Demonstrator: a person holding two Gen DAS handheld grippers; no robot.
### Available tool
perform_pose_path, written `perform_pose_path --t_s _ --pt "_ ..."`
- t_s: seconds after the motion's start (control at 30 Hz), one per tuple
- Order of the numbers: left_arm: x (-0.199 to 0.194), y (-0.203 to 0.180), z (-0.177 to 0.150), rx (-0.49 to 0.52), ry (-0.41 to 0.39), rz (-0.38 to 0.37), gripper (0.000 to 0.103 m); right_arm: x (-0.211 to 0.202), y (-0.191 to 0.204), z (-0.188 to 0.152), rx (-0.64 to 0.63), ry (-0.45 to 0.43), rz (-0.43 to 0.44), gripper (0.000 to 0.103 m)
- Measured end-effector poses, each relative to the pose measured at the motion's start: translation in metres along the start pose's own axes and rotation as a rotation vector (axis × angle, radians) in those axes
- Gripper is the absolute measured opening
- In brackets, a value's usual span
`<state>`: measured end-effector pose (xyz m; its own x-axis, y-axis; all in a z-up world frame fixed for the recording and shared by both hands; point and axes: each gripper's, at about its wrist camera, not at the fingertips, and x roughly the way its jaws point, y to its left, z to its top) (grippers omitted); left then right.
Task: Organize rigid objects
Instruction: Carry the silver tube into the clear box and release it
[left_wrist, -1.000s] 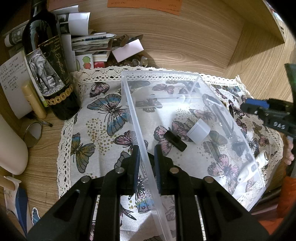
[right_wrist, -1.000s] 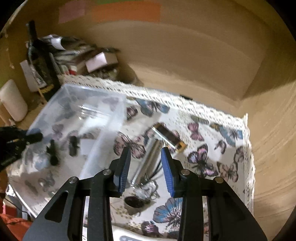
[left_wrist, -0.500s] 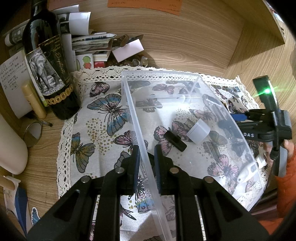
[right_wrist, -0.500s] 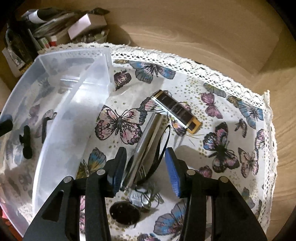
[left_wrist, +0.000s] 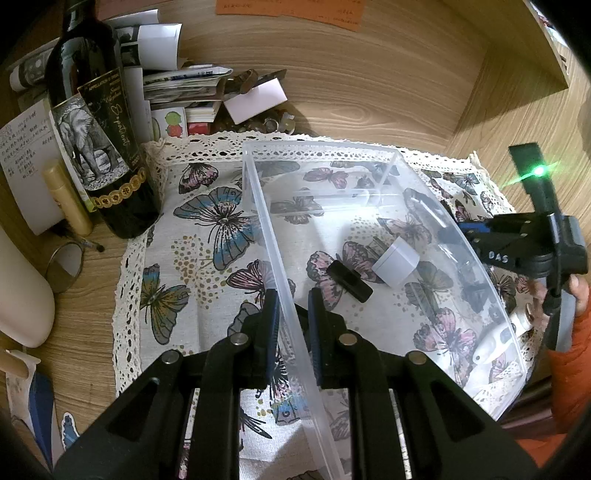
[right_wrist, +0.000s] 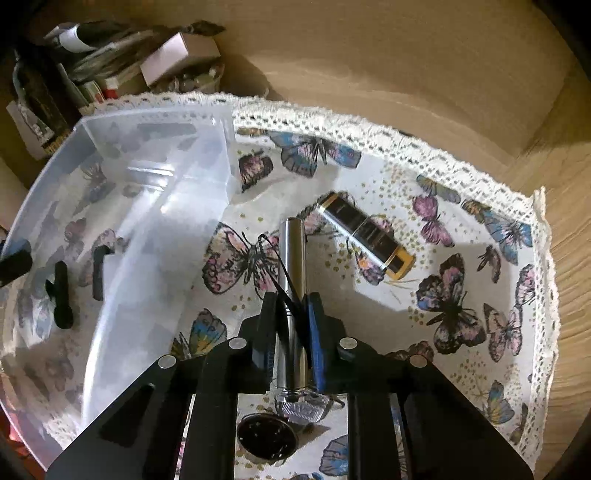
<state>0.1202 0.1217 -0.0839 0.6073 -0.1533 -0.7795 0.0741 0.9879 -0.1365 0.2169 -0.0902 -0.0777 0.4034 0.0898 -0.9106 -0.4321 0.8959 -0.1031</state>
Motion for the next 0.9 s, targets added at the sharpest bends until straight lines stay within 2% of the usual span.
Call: perform_pose_path --t_s 0.47,0.6,0.77,0.9 --pt "0.000 0.000 0.000 0.000 -0.001 0.000 0.014 -0.067 0.026 0.013 -0.045 -0.202 0.017 0.014" --pt "0.000 0.000 0.000 -0.001 -0.001 0.000 0.014 -0.073 0.037 0.019 -0.075 -0.253 0.027 0.014" --pt "0.000 0.000 0.000 0.000 -0.001 -0.001 0.014 -0.084 0.053 0.019 -0.097 -0.283 0.081 0.014" --pt "0.000 0.000 0.000 0.000 -0.001 0.000 0.014 -0.080 0.069 0.017 -0.128 -0.267 0.123 0.014"
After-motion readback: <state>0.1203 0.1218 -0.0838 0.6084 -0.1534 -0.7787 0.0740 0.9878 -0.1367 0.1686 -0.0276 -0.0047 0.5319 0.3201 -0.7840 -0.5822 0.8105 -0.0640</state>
